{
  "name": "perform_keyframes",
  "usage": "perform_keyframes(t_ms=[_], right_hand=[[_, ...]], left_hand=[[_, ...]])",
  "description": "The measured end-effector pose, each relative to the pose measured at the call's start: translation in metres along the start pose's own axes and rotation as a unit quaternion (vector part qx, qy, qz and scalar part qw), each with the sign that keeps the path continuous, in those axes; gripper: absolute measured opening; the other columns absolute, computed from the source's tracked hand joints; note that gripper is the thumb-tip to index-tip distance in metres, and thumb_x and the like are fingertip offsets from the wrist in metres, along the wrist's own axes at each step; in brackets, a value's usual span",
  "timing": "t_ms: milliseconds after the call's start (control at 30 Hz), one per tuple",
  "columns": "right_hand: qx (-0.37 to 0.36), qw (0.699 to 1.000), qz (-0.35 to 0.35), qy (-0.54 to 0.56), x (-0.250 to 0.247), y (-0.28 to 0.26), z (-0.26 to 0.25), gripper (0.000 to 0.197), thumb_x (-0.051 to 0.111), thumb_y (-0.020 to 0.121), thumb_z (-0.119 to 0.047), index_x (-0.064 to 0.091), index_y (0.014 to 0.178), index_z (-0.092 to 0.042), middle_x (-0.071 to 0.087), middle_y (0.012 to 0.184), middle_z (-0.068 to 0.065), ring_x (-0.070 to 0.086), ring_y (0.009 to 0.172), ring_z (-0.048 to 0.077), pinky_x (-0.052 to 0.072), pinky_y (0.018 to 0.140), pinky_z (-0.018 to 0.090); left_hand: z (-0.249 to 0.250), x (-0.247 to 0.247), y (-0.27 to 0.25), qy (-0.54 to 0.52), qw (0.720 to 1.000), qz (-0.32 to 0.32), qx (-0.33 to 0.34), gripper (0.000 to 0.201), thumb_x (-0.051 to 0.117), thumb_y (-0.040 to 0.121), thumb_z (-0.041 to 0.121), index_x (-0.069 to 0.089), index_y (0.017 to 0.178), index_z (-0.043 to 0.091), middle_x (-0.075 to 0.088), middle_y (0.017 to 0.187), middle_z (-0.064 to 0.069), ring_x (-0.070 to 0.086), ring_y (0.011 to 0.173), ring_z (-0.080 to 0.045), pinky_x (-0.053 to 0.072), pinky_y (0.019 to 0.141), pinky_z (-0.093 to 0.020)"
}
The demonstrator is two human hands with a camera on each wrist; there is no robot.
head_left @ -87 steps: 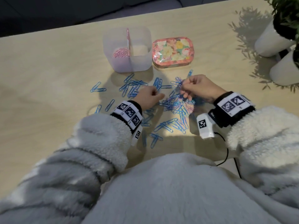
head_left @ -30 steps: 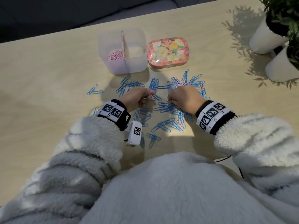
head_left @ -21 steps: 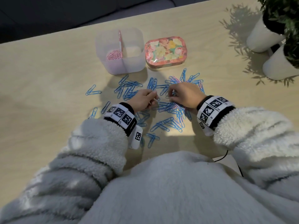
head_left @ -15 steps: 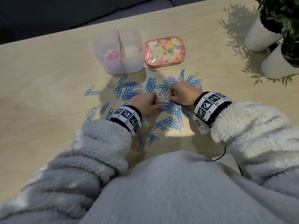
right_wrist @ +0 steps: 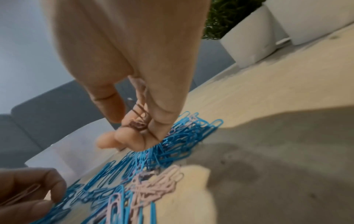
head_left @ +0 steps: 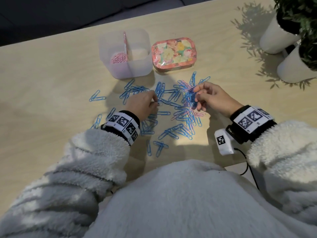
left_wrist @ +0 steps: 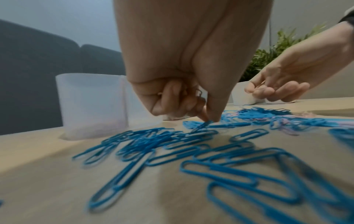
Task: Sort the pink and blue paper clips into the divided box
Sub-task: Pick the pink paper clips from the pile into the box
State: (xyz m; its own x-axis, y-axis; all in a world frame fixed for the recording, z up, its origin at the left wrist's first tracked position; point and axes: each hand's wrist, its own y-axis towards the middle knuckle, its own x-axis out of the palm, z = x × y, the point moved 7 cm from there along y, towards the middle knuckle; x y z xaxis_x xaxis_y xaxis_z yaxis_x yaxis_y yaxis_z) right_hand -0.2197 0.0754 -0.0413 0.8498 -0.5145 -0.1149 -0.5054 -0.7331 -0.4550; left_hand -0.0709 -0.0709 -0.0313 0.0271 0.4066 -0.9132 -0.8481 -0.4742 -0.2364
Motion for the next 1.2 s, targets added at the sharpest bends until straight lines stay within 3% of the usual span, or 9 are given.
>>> perform_keyframes(t_ms=[167, 267, 367, 467, 600, 767, 867, 967, 1200], right_hand=[[-0.033, 0.992, 0.008, -0.118, 0.004, -0.009, 0.007, 0.027, 0.063, 0.086, -0.012, 0.049, 0.063, -0.016, 0.048, 0.042, -0.007, 0.041, 0.035, 0.004, 0.035, 0.044, 0.019], [-0.066, 0.905, -0.007, -0.42, 0.017, -0.015, 0.01, 0.02, 0.07, 0.077, -0.035, 0.055, 0.071, -0.023, 0.058, 0.063, -0.004, 0.054, 0.061, 0.015, 0.04, 0.061, 0.03], [-0.08, 0.851, 0.016, -0.518, 0.024, -0.019, 0.006, 0.018, 0.066, 0.079, -0.038, 0.056, 0.079, -0.023, 0.061, 0.077, -0.003, 0.057, 0.083, 0.024, 0.033, 0.066, 0.028], [-0.064, 0.873, 0.019, -0.482, 0.02, -0.014, 0.01, 0.01, 0.062, 0.083, -0.027, 0.06, 0.079, -0.017, 0.065, 0.078, 0.002, 0.059, 0.081, 0.026, 0.039, 0.066, 0.031], [-0.015, 0.983, 0.038, -0.178, 0.003, -0.009, 0.01, 0.019, 0.063, 0.083, -0.01, 0.056, 0.067, -0.015, 0.05, 0.052, 0.004, 0.048, 0.042, 0.011, 0.042, 0.049, 0.021], [0.019, 0.998, 0.065, 0.011, -0.021, -0.011, 0.008, 0.025, 0.054, 0.086, 0.004, 0.051, 0.07, -0.014, 0.059, 0.047, -0.003, 0.048, 0.034, 0.007, 0.036, 0.039, 0.017], [0.026, 0.998, 0.046, 0.023, -0.019, -0.018, 0.013, 0.027, 0.045, 0.088, 0.011, 0.046, 0.081, -0.014, 0.059, 0.062, 0.008, 0.056, 0.038, 0.007, 0.037, 0.034, 0.016], [0.042, 0.999, -0.007, 0.025, -0.006, -0.028, 0.022, 0.023, 0.05, 0.087, 0.007, 0.048, 0.073, -0.011, 0.057, 0.051, 0.004, 0.052, 0.035, 0.006, 0.033, 0.033, 0.015], [0.052, 0.984, -0.075, -0.155, 0.008, -0.038, 0.041, 0.023, 0.048, 0.087, 0.009, 0.048, 0.084, -0.013, 0.056, 0.066, 0.005, 0.053, 0.039, 0.004, 0.037, 0.038, 0.013]], left_hand=[[0.047, 0.016, -0.007, 0.0, 0.998, -0.033, 0.05, 0.023, 0.049, 0.09, 0.04, 0.058, 0.096, 0.02, 0.066, 0.093, 0.0, 0.06, 0.093, -0.024, 0.033, 0.068, -0.028], [0.06, 0.03, -0.005, 0.031, 0.996, -0.07, 0.056, 0.025, 0.057, 0.082, 0.044, 0.06, 0.092, 0.021, 0.067, 0.097, -0.001, 0.062, 0.093, -0.024, 0.034, 0.069, -0.028], [0.055, 0.036, -0.003, 0.031, 0.994, -0.09, 0.047, 0.019, 0.06, 0.083, 0.035, 0.061, 0.093, 0.019, 0.068, 0.101, -0.003, 0.062, 0.096, -0.026, 0.039, 0.073, -0.031], [0.048, 0.035, -0.005, 0.038, 0.993, -0.096, 0.051, 0.015, 0.055, 0.088, 0.028, 0.06, 0.097, 0.017, 0.066, 0.104, -0.006, 0.061, 0.098, -0.028, 0.043, 0.074, -0.035], [0.037, 0.03, -0.008, -0.042, 0.994, -0.102, 0.027, 0.013, 0.048, 0.09, 0.019, 0.057, 0.094, 0.011, 0.062, 0.091, -0.007, 0.058, 0.085, -0.027, 0.037, 0.064, -0.028], [0.03, 0.028, -0.007, -0.322, 0.933, -0.15, -0.056, 0.018, 0.056, 0.089, 0.02, 0.051, 0.072, 0.017, 0.05, 0.068, 0.004, 0.049, 0.06, -0.01, 0.038, 0.054, -0.019], [0.032, 0.024, -0.004, -0.388, 0.907, -0.152, -0.064, 0.022, 0.062, 0.086, 0.018, 0.05, 0.067, 0.019, 0.054, 0.066, 0.004, 0.045, 0.046, 0.002, 0.036, 0.044, -0.011], [0.034, 0.025, -0.001, -0.431, 0.887, -0.156, -0.056, 0.02, 0.063, 0.085, 0.016, 0.051, 0.069, 0.019, 0.063, 0.073, 0.001, 0.046, 0.048, 0.003, 0.034, 0.04, -0.009], [0.045, 0.04, -0.004, -0.464, 0.854, -0.219, -0.079, 0.019, 0.046, 0.091, 0.003, 0.056, 0.1, 0.016, 0.049, 0.064, 0.003, 0.035, 0.042, -0.003, 0.029, 0.04, -0.013]])
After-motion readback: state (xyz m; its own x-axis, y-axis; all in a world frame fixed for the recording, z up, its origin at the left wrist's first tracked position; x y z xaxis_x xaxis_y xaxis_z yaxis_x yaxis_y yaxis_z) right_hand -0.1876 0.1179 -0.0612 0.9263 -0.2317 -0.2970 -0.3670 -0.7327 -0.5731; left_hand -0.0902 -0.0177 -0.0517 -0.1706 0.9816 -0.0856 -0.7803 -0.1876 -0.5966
